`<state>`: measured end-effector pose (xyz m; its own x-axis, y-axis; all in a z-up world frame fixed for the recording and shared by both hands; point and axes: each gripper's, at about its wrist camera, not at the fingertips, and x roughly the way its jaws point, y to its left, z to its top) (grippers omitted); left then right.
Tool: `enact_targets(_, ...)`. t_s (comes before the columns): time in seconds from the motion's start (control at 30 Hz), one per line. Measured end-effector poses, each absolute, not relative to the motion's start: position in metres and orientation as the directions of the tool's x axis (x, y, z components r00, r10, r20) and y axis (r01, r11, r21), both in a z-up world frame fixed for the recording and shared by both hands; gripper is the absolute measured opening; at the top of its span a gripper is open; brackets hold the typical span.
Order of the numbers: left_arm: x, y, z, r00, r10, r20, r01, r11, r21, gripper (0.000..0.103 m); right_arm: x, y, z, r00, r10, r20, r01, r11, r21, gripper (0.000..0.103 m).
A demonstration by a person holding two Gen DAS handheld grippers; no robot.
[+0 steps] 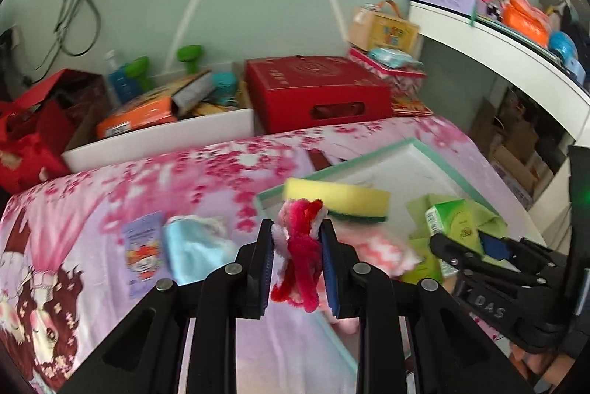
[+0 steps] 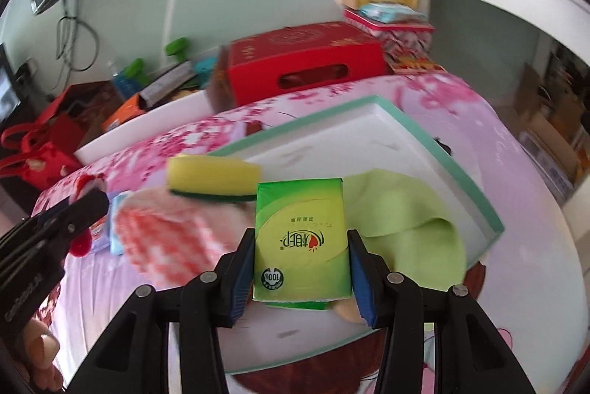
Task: Organize soft objects
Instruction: 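Carry both items over the tray and release them with both tools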
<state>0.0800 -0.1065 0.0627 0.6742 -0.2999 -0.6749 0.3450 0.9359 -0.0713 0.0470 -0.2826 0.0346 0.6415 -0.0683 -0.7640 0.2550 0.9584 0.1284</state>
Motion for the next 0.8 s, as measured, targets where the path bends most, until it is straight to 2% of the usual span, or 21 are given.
enact_targets(0.33,0.093,-0.179,0.063,0.606,-0.396,-0.69,0.468,0.879,-0.093,0.028,0.043,-0.314,0.021,0.614,-0.114,-0.781,0.343,0.93,0.134,0.05)
enact_targets(0.37,0.094,-0.184,0.063,0.596,-0.405,-0.693,0.48,0.872,-0.098,0.031,0.043,-0.316,0.02,0.611,-0.116,-0.783,0.348,0.928,0.135,0.05)
enact_targets(0.43,0.097,-0.196,0.062,0.583,-0.411,-0.701,0.495,0.864,-0.094,0.046,0.044,-0.318,0.018,0.607,-0.117,-0.786,0.353,0.926,0.136,0.05)
enact_targets(0.47,0.097,-0.198,0.061,0.581,-0.411,-0.702,0.498,0.862,-0.092,0.058,0.044,-0.319,0.018,0.606,-0.117,-0.786,0.355,0.925,0.136,0.05)
enact_targets(0.5,0.098,-0.199,0.061,0.579,-0.41,-0.705,0.498,0.862,-0.093,0.063,0.044,-0.32,0.017,0.606,-0.118,-0.787,0.357,0.924,0.135,0.05)
enact_targets(0.6,0.098,-0.196,0.06,0.581,-0.408,-0.704,0.483,0.869,-0.106,0.063,0.045,-0.32,0.017,0.605,-0.119,-0.788,0.356,0.925,0.134,0.05)
enact_targets(0.73,0.099,-0.183,0.061,0.596,-0.374,-0.71,0.445,0.89,-0.095,0.066,0.045,-0.319,0.017,0.6,-0.13,-0.789,0.359,0.926,0.12,0.065)
enact_targets(0.8,0.099,-0.172,0.061,0.607,-0.351,-0.713,0.412,0.906,-0.096,0.068,0.046,-0.318,0.017,0.597,-0.136,-0.791,0.357,0.927,0.111,0.068)
